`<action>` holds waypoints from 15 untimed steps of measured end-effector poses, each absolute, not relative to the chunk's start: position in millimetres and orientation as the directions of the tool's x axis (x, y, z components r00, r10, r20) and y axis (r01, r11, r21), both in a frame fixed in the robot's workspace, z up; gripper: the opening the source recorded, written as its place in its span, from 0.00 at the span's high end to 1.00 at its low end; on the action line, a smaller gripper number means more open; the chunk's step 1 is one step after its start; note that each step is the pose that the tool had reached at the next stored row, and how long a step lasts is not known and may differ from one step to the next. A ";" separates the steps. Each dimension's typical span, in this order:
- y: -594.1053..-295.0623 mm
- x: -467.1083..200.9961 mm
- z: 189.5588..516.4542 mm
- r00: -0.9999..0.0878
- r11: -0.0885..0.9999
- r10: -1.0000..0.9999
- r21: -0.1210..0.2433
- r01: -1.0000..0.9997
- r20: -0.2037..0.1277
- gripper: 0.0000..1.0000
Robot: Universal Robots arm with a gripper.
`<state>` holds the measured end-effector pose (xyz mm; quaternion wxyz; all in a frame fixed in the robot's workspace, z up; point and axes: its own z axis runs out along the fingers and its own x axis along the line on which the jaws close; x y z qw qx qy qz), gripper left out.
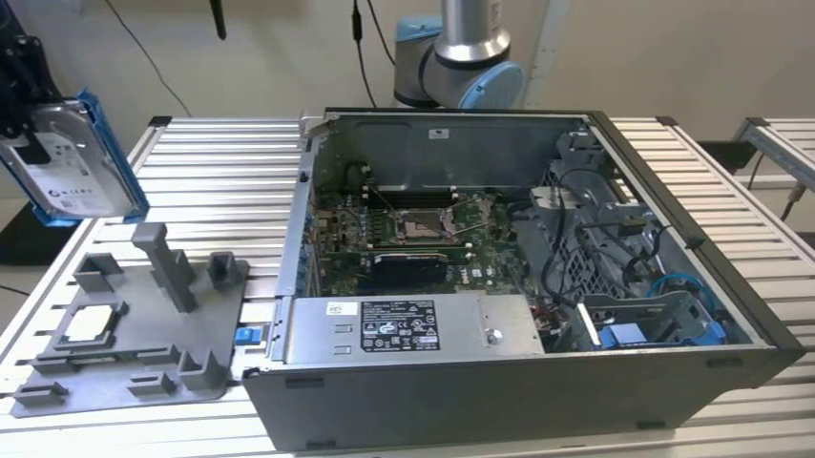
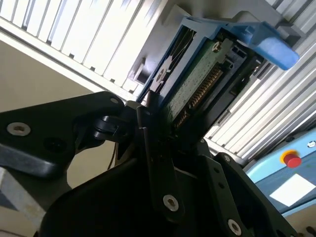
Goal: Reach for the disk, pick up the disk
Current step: 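Pick up the disk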
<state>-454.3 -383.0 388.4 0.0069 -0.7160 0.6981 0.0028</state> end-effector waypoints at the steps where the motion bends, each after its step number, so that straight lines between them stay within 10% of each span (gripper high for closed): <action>1: -383.0 -454.3 391.2 0.025 -0.025 -1.000 -0.006 -1.000 -0.014 1.00; 15: -383.0 -454.2 423.2 0.025 -0.025 -1.000 -0.006 -1.000 -0.014 1.00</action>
